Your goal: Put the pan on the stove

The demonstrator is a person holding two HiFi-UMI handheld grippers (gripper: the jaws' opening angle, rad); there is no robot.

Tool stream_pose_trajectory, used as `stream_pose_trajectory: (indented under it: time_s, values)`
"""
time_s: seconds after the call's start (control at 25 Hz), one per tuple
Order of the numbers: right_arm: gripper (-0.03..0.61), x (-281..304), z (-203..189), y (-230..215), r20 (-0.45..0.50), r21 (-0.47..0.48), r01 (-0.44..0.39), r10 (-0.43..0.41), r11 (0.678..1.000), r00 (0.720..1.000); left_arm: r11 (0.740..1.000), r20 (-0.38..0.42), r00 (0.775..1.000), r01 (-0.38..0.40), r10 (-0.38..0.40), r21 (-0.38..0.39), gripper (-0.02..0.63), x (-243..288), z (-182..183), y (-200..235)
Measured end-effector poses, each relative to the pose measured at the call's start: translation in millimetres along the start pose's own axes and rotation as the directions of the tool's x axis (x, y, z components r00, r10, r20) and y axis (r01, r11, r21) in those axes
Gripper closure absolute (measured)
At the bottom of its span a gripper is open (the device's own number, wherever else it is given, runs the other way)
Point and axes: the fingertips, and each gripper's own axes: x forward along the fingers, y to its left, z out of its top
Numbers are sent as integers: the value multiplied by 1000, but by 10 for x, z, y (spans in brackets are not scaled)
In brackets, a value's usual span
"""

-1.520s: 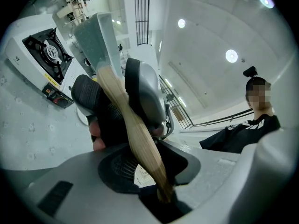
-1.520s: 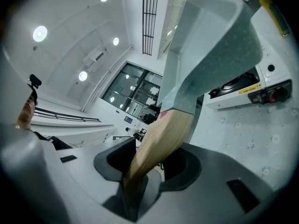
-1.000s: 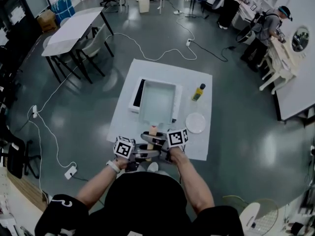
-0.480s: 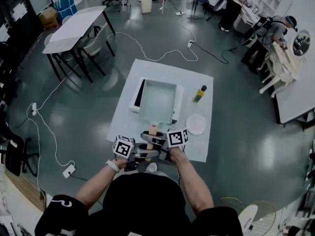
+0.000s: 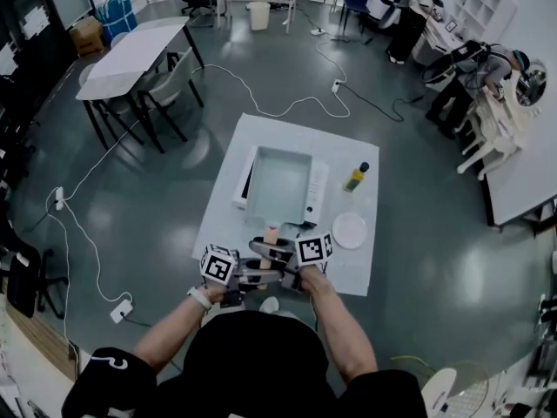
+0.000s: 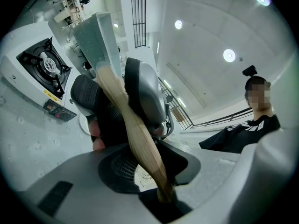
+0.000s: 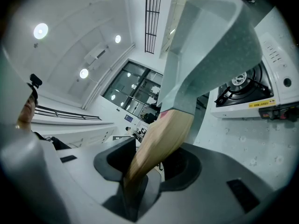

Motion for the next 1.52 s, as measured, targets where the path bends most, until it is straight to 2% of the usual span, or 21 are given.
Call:
stream_pose_trajectory:
  time_s: [0.48,0.68,0.88,1.04,1.52]
  values:
    - [426,294,204,-30,33,11,-10,10,1000,999,1000,-35,999,10,-10,6,495,-284,205,70]
    - [426,387,276,-86,40,9,29,-29,1000,999,1000,-46,999,18,-18,-1,495,-408,281,77]
    - [425,499,331,-55,57,16,0,-1,1000,998,1000,-56,998,28,-29,-4,495,-490,328,86]
    - [425,537,335,-116,58,17,31,-32,999,998,1000,-63,998,27,-28,-10,495,-559,335,113]
    - [426,660,457,-174,74,26,18,-20,999,997,999,-81,996,44,-46,-21,495,-654,448,184]
